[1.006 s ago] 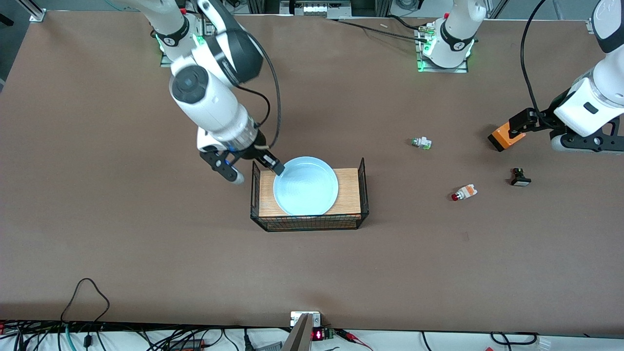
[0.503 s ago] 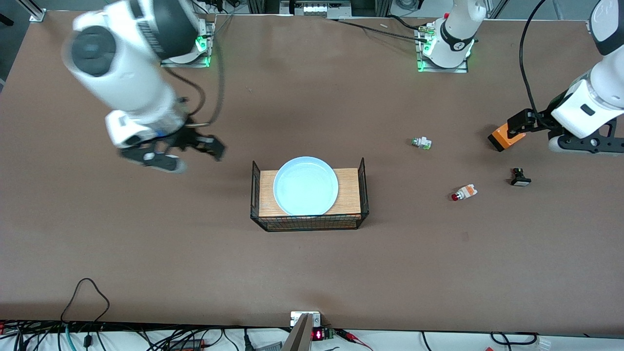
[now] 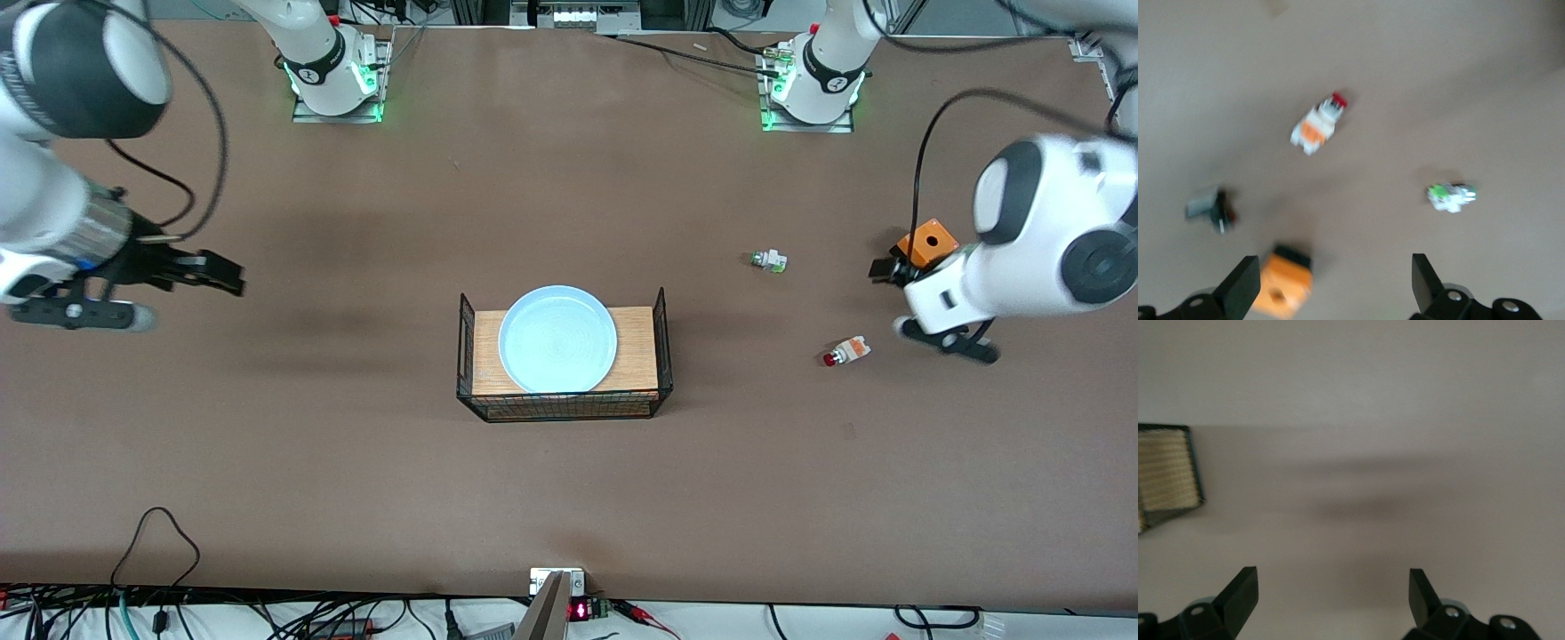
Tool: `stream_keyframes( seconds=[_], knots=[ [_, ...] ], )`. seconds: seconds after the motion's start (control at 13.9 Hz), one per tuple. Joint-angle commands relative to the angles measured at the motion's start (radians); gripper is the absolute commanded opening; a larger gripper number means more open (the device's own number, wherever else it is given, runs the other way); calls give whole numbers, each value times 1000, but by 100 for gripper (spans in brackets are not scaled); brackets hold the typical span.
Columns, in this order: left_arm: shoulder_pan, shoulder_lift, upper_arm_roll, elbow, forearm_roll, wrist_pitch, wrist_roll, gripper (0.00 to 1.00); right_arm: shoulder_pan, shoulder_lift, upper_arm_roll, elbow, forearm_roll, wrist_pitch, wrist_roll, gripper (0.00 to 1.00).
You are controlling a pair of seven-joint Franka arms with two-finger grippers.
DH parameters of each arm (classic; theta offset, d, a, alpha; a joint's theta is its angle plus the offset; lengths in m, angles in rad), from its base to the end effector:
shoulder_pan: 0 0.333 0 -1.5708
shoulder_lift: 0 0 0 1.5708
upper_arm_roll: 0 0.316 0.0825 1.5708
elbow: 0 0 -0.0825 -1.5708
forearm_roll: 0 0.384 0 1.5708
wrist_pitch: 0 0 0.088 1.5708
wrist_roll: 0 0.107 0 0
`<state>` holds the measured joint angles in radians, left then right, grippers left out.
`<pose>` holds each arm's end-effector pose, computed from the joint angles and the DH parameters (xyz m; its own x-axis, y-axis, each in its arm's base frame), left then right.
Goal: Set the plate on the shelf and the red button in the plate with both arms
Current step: 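Withdraw the right gripper while the left gripper reaches the red button, then grasp the red push-button switch with the left gripper and lift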
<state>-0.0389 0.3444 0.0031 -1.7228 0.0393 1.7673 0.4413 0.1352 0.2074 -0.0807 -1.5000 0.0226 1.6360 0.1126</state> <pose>0.6135 -0.0187 0.3641 0.8396 -0.4639 -0.2825 -0.4571 -0.8845 0.0941 0.6162 0.0404 0.5420 0.9957 -0.0591 -0.0709 -0.0591 -0.9982 0.0022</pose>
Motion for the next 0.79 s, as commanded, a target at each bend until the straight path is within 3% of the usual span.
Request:
stream_keyframes(
  seconds=[0.0, 0.22, 0.36, 0.57, 0.65, 0.72],
  knots=[
    [10, 30, 3, -94, 19, 214, 294, 100, -3, -39, -60, -3, -15, -77, -118, 100],
    [10, 30, 3, -291, 37, 530, 433, 100, 0, -104, -73, -67, -23, -85, -119, 100],
    [4, 41, 3, -406, 39, 714, 448, 100, 1, -199, -73, -205, -27, -3, -123, 100],
    [8, 111, 3, -414, 74, 839, 493, 99, 3, -250, -71, -261, -29, -7, -133, 100],
    [10, 132, 2, -417, 74, 860, 494, 95, 6, -255, -67, -260, -29, -15, -133, 100],
    [10, 143, 3, -417, 76, 868, 499, 83, 6, -260, -65, -263, -29, -18, -133, 100]
  ],
)
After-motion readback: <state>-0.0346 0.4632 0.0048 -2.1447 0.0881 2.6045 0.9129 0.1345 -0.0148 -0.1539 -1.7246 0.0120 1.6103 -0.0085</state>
